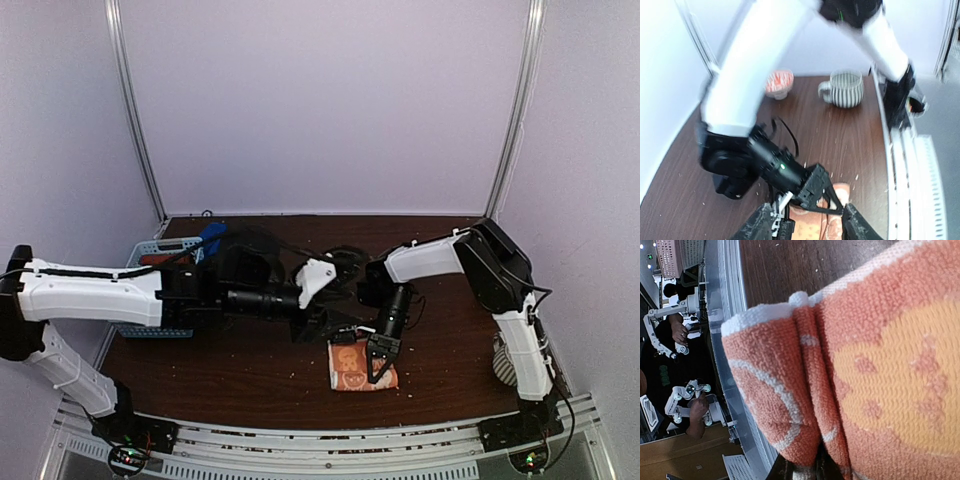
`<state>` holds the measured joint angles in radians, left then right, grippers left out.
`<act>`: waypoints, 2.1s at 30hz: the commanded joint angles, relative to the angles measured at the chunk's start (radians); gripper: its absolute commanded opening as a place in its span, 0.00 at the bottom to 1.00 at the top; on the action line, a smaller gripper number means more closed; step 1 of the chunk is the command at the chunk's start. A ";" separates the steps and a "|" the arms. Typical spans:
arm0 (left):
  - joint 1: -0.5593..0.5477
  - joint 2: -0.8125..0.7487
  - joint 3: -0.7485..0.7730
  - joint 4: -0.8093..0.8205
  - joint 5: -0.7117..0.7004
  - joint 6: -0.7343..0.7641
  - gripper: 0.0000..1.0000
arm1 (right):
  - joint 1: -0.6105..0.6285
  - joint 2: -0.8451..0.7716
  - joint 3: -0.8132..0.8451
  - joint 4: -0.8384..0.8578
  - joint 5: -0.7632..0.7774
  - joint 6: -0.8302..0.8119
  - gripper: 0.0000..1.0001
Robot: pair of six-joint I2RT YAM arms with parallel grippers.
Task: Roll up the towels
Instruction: Roll the towel at the center of the board.
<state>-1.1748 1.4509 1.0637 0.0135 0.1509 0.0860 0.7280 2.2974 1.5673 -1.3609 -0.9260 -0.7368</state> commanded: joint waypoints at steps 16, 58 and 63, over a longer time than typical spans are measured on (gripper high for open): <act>-0.175 0.502 0.204 -0.244 -0.335 0.241 0.40 | -0.007 0.041 -0.019 0.082 0.119 0.020 0.06; 0.191 0.900 0.582 -0.539 0.638 -0.217 0.00 | -0.198 -1.011 -0.061 0.478 -0.024 0.131 0.52; 0.215 0.920 0.565 -0.503 0.675 -0.244 0.00 | -0.023 -0.991 -0.137 0.369 0.149 0.012 0.47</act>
<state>-0.9699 2.3081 1.6524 -0.4595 0.8116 -0.1074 0.5907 1.2720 1.5162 -0.9470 -0.8837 -0.6239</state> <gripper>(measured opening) 0.037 0.488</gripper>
